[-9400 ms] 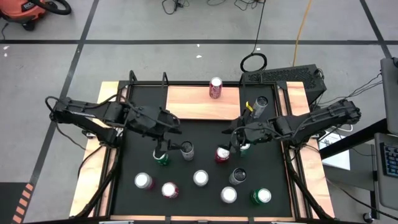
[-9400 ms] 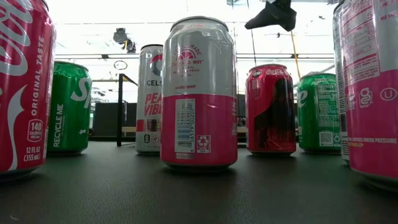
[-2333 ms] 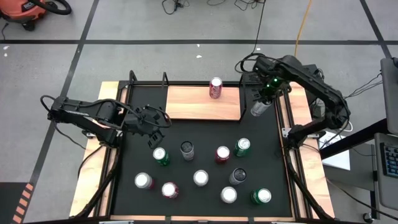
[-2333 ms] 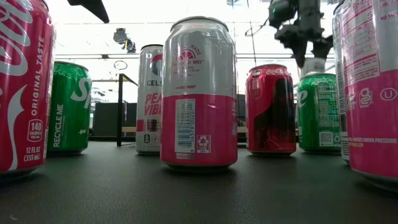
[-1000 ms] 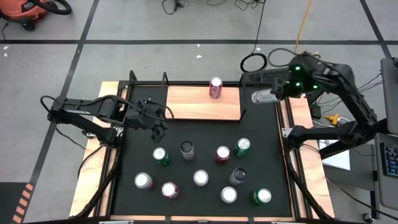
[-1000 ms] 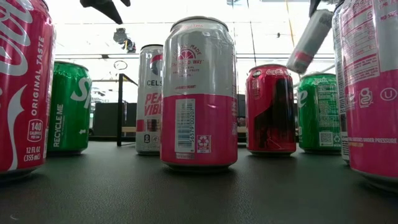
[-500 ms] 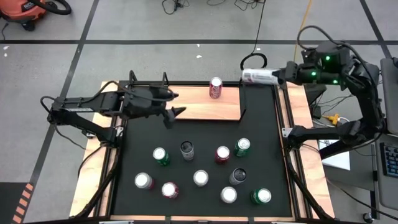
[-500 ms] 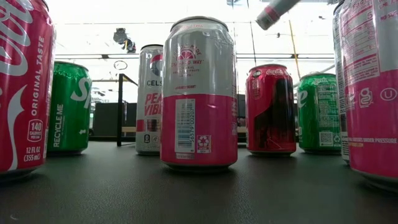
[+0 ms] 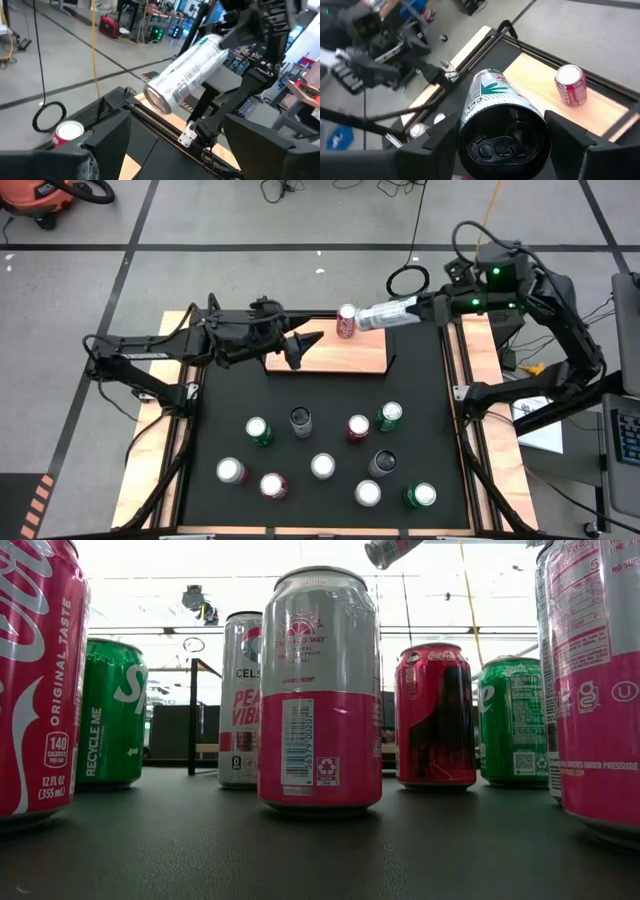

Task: Place canned beverage on shelf
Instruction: Put the top right white soda can on the shelf

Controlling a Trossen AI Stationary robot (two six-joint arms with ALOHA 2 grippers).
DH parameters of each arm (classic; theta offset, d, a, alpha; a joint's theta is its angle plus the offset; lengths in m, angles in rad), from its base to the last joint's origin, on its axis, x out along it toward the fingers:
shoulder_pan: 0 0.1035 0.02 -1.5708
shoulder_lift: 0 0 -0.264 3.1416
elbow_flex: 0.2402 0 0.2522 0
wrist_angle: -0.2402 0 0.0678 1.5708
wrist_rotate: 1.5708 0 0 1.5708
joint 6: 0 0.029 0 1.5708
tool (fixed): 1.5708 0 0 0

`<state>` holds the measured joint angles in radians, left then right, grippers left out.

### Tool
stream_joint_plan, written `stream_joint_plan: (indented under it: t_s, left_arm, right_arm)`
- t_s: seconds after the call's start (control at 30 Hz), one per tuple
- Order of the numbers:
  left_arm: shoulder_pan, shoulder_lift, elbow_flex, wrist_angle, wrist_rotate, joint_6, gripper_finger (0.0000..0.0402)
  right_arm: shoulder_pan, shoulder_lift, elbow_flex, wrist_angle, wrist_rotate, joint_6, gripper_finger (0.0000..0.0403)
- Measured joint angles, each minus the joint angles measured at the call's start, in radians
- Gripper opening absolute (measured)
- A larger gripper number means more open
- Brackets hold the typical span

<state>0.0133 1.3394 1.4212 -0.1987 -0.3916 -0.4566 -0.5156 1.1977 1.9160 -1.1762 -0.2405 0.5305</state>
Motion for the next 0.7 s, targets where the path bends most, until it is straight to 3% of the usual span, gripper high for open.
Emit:
stream_joint_plan:
  t_s: [0.33,0.7]
  left_arm:
    - [0.001,0.000,0.000,0.011,0.029,-0.080,0.0315]
    - [0.025,0.035,0.000,-0.008,0.057,-0.079,0.0315]
  right_arm:
    - [0.052,0.057,0.000,0.052,-0.004,-0.199,0.0217]
    - [0.073,0.200,0.000,0.048,0.008,-0.258,0.0216]
